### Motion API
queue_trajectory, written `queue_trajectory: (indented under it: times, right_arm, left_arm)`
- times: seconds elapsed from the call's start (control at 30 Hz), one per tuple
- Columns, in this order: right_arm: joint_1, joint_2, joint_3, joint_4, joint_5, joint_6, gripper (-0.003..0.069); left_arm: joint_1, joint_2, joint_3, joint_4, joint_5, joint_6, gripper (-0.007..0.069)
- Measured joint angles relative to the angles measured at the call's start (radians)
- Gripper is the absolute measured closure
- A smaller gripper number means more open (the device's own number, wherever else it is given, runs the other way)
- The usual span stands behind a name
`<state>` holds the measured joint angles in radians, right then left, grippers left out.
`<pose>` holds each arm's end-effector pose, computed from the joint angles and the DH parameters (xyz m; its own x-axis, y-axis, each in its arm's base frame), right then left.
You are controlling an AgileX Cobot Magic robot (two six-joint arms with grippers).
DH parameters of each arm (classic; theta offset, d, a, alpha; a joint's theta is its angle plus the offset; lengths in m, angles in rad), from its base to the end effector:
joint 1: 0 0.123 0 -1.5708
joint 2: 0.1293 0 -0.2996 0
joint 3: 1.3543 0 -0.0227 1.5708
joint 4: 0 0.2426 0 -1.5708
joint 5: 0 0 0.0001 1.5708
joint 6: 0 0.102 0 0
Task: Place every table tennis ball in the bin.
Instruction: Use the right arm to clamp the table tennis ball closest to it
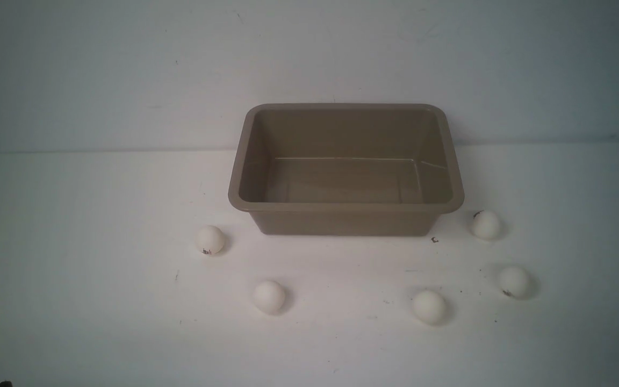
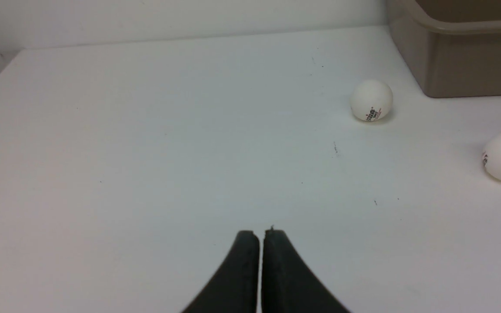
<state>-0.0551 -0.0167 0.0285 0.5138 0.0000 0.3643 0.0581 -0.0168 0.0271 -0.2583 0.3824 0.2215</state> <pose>0.0442 -0.0024 0.2052 0.0904 0.7657 -0.6368 -0.0227 0.6408 0.7673 0.0401 -0.0074 0.1684 -0.2898 -0.0357 -0.9564 0.0278 0.9986 -0.0457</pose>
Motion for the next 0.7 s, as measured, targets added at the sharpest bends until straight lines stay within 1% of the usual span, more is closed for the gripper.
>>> queue_trajectory:
  times: [0.07, 0.1, 0.27, 0.3, 0.37, 0.5, 0.57, 0.7]
  right_arm:
    - [0.0, 0.0, 0.0, 0.086, -0.023, 0.01, 0.0669]
    - [0.0, 0.0, 0.0, 0.108, -0.03, 0.01, 0.0669]
    - [0.0, 0.0, 0.0, 0.223, -0.062, 0.01, 0.0669]
    - [0.0, 0.0, 0.0, 0.234, -0.069, 0.01, 0.0669]
    - [0.0, 0.0, 0.0, 0.244, -0.069, 0.01, 0.0669]
    - [0.0, 0.0, 0.0, 0.247, -0.048, 0.01, 0.0669]
    - [0.0, 0.0, 0.0, 0.249, -0.011, 0.01, 0.0669]
    - [0.0, 0.0, 0.0, 0.239, 0.056, -0.004, 0.0669]
  left_arm:
    - [0.0, 0.0, 0.0, -0.064, -0.001, -0.005, 0.0629]
    - [0.0, 0.0, 0.0, -0.079, -0.002, -0.006, 0.0629]
    - [0.0, 0.0, 0.001, -0.287, -0.026, -0.007, 0.0629]
    - [0.0, 0.0, 0.001, -0.351, -0.03, -0.007, 0.0629]
    - [0.0, 0.0, 0.001, -0.416, -0.037, -0.007, 0.0629]
    - [0.0, 0.0, 0.001, -0.482, -0.046, -0.006, 0.0629]
    - [0.0, 0.0, 0.001, -0.54, -0.046, -0.011, 0.0629]
    - [0.0, 0.0, 0.001, -0.72, -0.06, -0.014, 0.0629]
